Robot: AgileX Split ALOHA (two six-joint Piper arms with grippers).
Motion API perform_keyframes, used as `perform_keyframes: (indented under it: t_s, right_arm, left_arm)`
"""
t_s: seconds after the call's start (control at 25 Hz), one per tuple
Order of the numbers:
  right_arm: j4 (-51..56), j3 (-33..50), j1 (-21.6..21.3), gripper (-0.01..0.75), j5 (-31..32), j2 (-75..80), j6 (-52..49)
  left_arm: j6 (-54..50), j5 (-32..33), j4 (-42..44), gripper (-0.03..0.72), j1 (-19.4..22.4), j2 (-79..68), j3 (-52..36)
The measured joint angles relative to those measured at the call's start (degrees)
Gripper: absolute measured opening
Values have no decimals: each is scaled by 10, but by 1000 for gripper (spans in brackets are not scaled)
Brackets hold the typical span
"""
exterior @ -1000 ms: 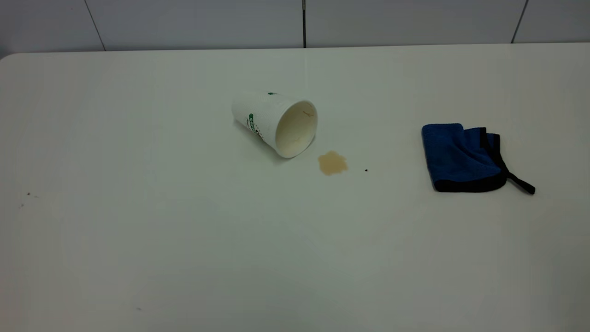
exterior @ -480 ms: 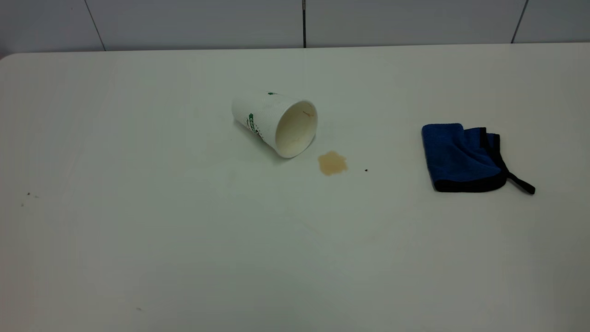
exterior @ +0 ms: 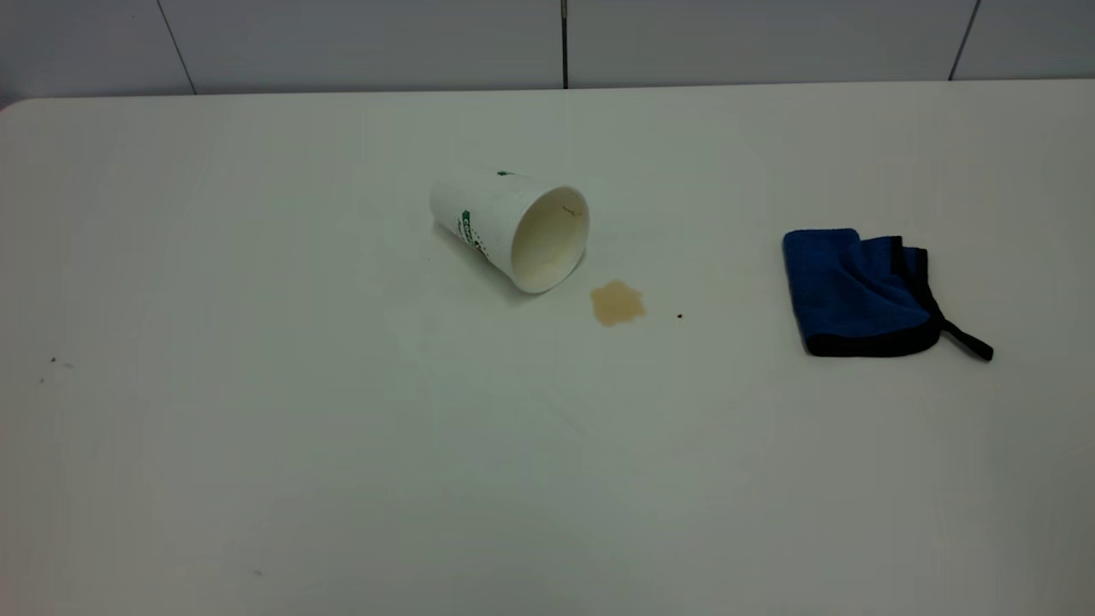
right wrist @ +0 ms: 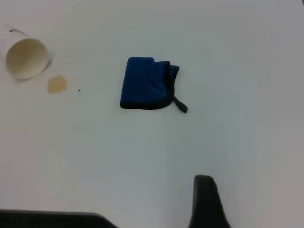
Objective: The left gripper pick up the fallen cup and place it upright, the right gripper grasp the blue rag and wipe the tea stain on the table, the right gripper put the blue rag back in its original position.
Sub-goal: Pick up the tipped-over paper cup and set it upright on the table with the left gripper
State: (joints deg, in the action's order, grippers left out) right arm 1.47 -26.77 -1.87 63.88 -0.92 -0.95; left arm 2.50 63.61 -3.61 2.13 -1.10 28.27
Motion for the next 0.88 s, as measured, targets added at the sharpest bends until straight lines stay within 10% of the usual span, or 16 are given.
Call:
perform_keyframes:
  t_s: [0.88]
  right_arm:
    - [0, 0, 0, 534, 0, 0, 0]
  left_arm:
    - [358, -337, -259, 591, -53, -646, 120]
